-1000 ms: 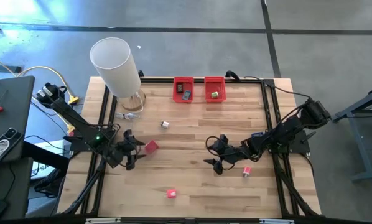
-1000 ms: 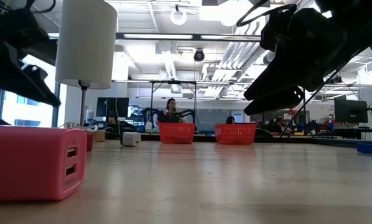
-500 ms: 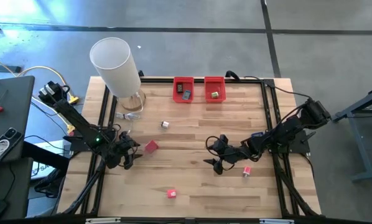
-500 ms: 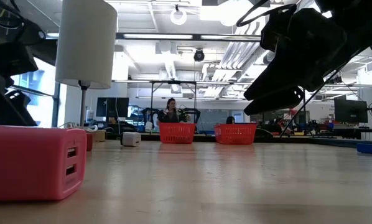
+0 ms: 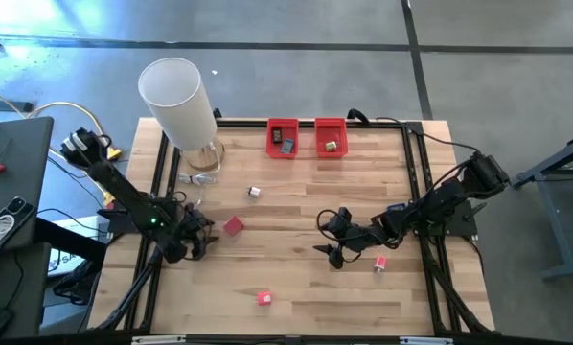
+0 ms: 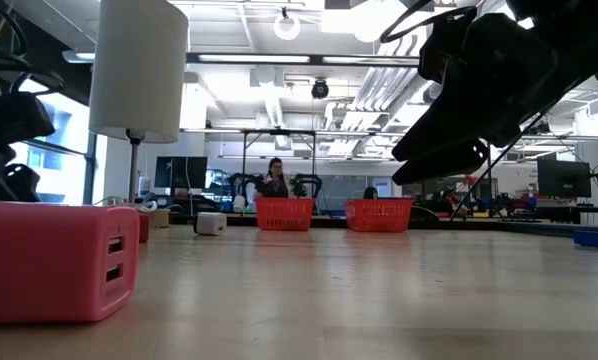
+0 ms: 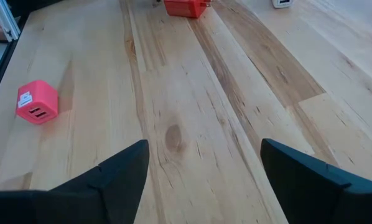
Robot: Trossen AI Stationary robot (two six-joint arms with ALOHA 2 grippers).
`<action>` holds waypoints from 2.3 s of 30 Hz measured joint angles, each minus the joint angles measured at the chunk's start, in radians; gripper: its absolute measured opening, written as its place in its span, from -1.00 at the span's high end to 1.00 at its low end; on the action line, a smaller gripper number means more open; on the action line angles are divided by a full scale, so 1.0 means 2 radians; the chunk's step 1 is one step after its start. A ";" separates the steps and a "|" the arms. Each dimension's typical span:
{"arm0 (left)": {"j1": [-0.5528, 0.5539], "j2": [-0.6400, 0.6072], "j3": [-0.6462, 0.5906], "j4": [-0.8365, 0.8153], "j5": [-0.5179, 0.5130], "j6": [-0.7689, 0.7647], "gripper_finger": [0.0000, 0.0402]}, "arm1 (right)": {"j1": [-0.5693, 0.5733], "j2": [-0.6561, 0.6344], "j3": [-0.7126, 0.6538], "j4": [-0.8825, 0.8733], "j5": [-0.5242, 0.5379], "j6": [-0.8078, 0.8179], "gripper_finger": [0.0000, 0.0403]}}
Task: Pick & Place Office items
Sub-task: Put the red charger adapter into the right red bin
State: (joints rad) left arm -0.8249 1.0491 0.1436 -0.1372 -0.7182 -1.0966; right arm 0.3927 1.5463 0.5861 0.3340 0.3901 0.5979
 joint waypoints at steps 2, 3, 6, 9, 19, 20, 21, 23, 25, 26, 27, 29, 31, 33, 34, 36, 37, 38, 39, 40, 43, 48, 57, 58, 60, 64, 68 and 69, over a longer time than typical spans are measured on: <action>0.000 0.024 0.000 0.014 -0.010 -0.008 -0.28 | 0.000 0.000 0.000 0.000 0.000 0.000 -0.48; 0.000 0.036 0.001 0.022 -0.014 -0.013 -0.28 | 0.000 0.000 0.000 0.000 0.000 0.000 -0.48; -0.002 0.069 0.001 0.049 -0.025 -0.017 -0.28 | 0.000 0.000 0.000 0.004 0.000 0.000 -0.48; -0.010 0.094 0.000 0.077 -0.033 -0.014 -0.28 | 0.000 0.000 0.000 0.004 0.000 0.000 -0.48; -0.049 0.134 -0.001 0.096 -0.054 -0.056 -0.28 | 0.000 0.000 0.000 0.007 0.000 0.000 -0.48; -0.052 0.135 -0.002 0.098 -0.054 -0.056 -0.28 | 0.000 0.000 0.000 0.007 0.000 0.000 -0.48; -0.055 0.135 -0.002 0.099 -0.054 -0.056 -0.28 | 0.000 0.000 0.000 0.007 0.000 0.000 -0.48; -0.059 0.135 -0.002 0.101 -0.054 -0.057 -0.28 | 0.000 0.000 0.000 0.007 0.000 0.000 -0.48; -0.059 0.135 -0.001 0.102 -0.054 -0.068 -0.28 | 0.000 0.000 0.000 0.007 0.000 0.000 -0.48; -0.059 0.135 -0.001 0.103 -0.054 -0.073 -0.28 | 0.000 0.000 0.000 0.007 0.000 0.000 -0.48; -0.059 0.135 -0.001 0.103 -0.055 -0.075 -0.28 | 0.000 0.000 0.000 0.007 0.000 0.000 -0.48; -0.059 0.135 -0.001 0.103 -0.056 -0.080 -0.28 | 0.000 0.000 0.000 0.007 0.000 0.000 -0.48; -0.059 0.135 -0.001 0.104 -0.061 -0.094 -0.28 | 0.000 0.000 0.000 0.007 0.000 0.000 -0.48; -0.059 0.135 -0.001 0.104 -0.064 -0.103 -0.28 | 0.000 0.000 0.000 0.007 0.000 0.000 -0.48; -0.059 0.135 -0.001 0.104 -0.064 -0.103 -0.28 | 0.000 0.000 0.000 0.007 0.000 0.000 -0.48; -0.059 0.135 -0.001 0.104 -0.064 -0.103 -0.28 | 0.000 0.000 0.000 0.007 0.000 0.000 -0.48; -0.059 0.135 -0.001 0.104 -0.064 -0.105 -0.28 | 0.000 0.000 0.000 0.007 0.000 0.000 -0.48; -0.059 0.135 -0.001 0.104 -0.065 -0.109 -0.28 | 0.000 0.000 0.000 0.007 0.000 0.000 -0.48; -0.059 0.135 -0.001 0.104 -0.066 -0.116 -0.28 | 0.000 0.000 0.000 0.007 0.000 0.000 -0.48; -0.059 0.135 -0.001 0.104 -0.066 -0.123 -0.28 | 0.000 0.000 0.000 0.007 0.000 0.000 -0.48; -0.059 0.135 -0.001 0.104 -0.068 -0.132 -0.28 | 0.000 0.000 0.000 0.007 0.000 0.000 -0.48; -0.059 0.135 -0.001 0.108 -0.077 -0.148 -0.28 | 0.000 0.000 0.000 0.007 0.000 0.000 -0.48; -0.059 0.135 -0.001 0.108 -0.077 -0.138 -0.28 | 0.000 0.000 0.000 0.007 0.000 0.000 -0.48; -0.059 0.135 -0.001 0.108 -0.076 -0.133 -0.28 | 0.000 0.000 0.000 0.007 0.000 0.000 -0.48; -0.059 0.135 -0.001 0.108 -0.076 -0.125 -0.30 | 0.000 0.000 0.000 0.007 0.000 0.000 -0.48; -0.059 0.137 0.000 0.109 -0.074 -0.118 -0.42 | 0.000 0.000 0.000 0.007 0.000 0.000 -0.48; -0.060 0.144 0.000 0.114 -0.075 -0.117 -0.62 | 0.000 0.000 0.000 0.007 0.000 0.000 -0.48; -0.060 0.145 0.000 0.116 -0.076 -0.117 -0.67 | 0.000 0.000 0.000 0.007 0.000 0.000 -0.48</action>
State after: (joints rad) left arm -0.9443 1.3398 0.1436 0.0955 -0.8706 -1.3307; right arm 0.3931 1.5463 0.5861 0.3489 0.3897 0.5980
